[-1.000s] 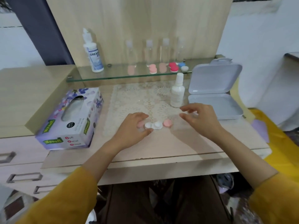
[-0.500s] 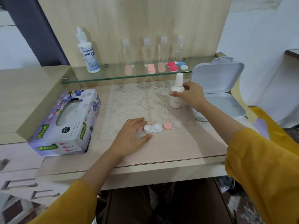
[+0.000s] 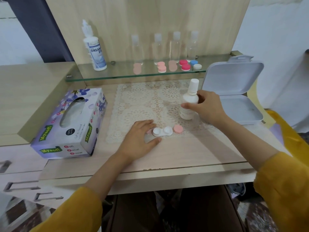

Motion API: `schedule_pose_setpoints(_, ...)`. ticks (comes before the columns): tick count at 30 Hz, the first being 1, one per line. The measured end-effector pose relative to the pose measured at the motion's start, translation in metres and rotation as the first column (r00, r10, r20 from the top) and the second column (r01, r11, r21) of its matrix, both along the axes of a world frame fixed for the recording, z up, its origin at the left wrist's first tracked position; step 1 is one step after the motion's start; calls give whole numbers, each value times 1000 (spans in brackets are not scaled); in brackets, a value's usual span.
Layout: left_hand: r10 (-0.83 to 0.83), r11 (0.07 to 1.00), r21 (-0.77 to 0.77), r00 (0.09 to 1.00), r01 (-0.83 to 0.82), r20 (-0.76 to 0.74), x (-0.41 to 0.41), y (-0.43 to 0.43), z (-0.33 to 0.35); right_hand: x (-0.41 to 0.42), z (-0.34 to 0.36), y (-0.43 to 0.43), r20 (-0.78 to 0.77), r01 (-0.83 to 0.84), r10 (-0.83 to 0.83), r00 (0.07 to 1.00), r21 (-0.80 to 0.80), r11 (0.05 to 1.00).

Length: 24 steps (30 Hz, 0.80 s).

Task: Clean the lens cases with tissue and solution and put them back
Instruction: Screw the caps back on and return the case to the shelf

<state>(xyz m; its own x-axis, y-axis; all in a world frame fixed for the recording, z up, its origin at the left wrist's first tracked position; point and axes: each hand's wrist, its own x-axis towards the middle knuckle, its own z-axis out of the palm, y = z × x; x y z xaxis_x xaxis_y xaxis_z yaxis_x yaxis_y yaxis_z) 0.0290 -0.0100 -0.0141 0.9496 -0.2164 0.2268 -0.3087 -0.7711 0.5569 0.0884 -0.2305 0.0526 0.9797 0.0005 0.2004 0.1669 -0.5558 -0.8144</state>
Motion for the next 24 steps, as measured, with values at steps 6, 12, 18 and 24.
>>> schedule_pose_setpoints(6,19,1000,22,1000,-19,-4,0,-1,2,-10,-9,-3,15,-13,13,1000,-12,1000)
schedule_pose_setpoints(12,35,999,-4,999,-35,-11,7,-11,23,-14,-19,-1,30,-8,6,1000,86,996)
schedule_pose_setpoints(18,-99,986,-108,974,123,206,30,-51,83,-20,-32,0,71,0,-16,997,218,976)
schedule_pose_setpoints(24,-337,939,14,914,343,225,59,-78,111,-19,-34,0,67,-6,-10,998,239,971)
